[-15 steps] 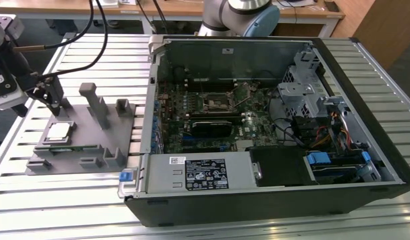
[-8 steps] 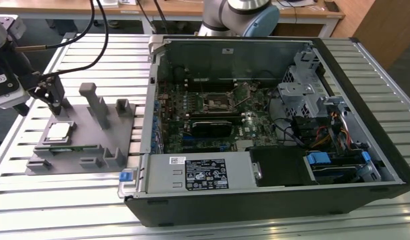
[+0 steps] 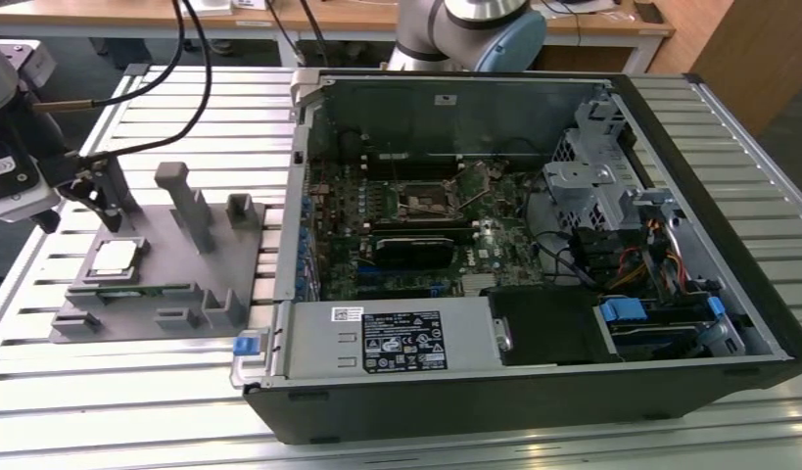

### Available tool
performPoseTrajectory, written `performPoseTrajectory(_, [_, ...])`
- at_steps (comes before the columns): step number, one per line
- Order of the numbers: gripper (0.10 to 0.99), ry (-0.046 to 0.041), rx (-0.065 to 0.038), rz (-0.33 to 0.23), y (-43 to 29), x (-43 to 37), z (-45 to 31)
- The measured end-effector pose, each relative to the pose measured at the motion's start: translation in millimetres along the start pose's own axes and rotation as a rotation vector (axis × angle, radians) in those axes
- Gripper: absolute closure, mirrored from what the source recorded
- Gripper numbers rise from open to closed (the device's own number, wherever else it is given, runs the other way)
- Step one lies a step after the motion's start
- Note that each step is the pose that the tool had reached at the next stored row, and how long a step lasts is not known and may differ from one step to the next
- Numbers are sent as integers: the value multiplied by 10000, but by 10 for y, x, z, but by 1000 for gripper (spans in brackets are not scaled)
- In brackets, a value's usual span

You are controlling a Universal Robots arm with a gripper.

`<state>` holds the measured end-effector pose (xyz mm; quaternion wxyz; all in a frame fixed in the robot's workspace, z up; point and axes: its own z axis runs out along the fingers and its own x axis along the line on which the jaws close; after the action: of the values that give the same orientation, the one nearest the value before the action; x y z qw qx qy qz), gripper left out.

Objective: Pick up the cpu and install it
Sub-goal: 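Pick up the cpu and move it towards the insertion slot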

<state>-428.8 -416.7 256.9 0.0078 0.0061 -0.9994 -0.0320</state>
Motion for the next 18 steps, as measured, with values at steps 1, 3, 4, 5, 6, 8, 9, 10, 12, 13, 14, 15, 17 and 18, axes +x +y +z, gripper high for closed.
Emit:
performPoseTrajectory(1, [380, 0, -1, 1, 0, 0, 11])
performPoseTrajectory(3, [380, 0, 0, 1, -2, -1, 35])
performPoseTrajectory(4, [380, -1, -1, 1, -3, -1, 47])
performPoseTrajectory(5, [380, -1, -1, 1, -4, -1, 59])
performPoseTrajectory(6, [380, -2, -1, 1, -4, -1, 72])
performPoseTrajectory(8, [380, -2, -1, 1, -6, -2, 95])
performPoseTrajectory(9, [380, -3, -1, 0, -7, -2, 106])
performPoseTrajectory(10, [380, -2, 0, 0, -7, -2, 117])
performPoseTrajectory(12, [380, -2, 0, 1, -9, -2, 139])
performPoseTrajectory(13, [380, -2, -1, 0, -10, -3, 150])
performPoseTrajectory(14, [380, -2, 0, 0, -10, -3, 161])
performPoseTrajectory(15, [380, -3, -1, 0, -11, -3, 173])
performPoseTrajectory(17, [380, -2, 0, 0, -13, -3, 198])
performPoseTrajectory(18, [380, -2, 0, 1, -13, -3, 212])
